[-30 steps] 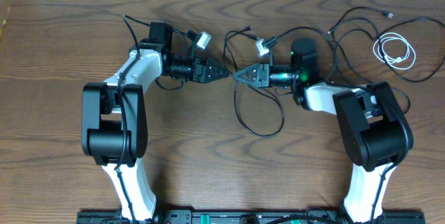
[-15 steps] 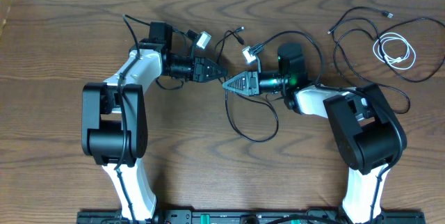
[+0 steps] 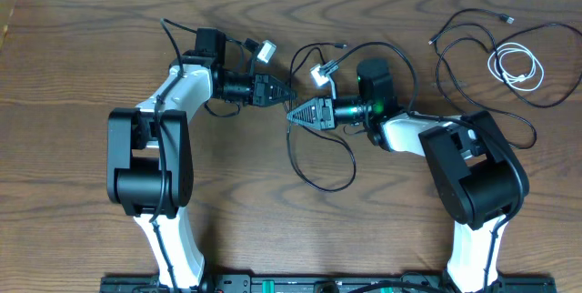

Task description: Untangle cables

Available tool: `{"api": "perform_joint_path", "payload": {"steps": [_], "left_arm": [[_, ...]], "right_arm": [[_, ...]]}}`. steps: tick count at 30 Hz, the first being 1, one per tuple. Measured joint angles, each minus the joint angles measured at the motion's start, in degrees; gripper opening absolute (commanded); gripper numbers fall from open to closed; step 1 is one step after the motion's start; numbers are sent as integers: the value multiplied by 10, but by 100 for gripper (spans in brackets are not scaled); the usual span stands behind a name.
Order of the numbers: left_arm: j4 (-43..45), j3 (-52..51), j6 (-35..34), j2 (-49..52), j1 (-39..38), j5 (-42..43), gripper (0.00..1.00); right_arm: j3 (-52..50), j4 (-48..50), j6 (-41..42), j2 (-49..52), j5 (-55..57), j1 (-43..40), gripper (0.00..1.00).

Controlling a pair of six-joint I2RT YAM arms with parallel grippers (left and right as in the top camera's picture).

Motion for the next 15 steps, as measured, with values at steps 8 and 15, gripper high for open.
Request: {"api": "perform_joint_path", "payload": {"steps": [8,15], "left_arm": [[0,0,-3,0,0,0,8],[0,0,-5,0,0,0,8]], "right_arm": [[0,0,-5,0,-7,6,30],[0,2,-19,0,-9,17,20]]}}
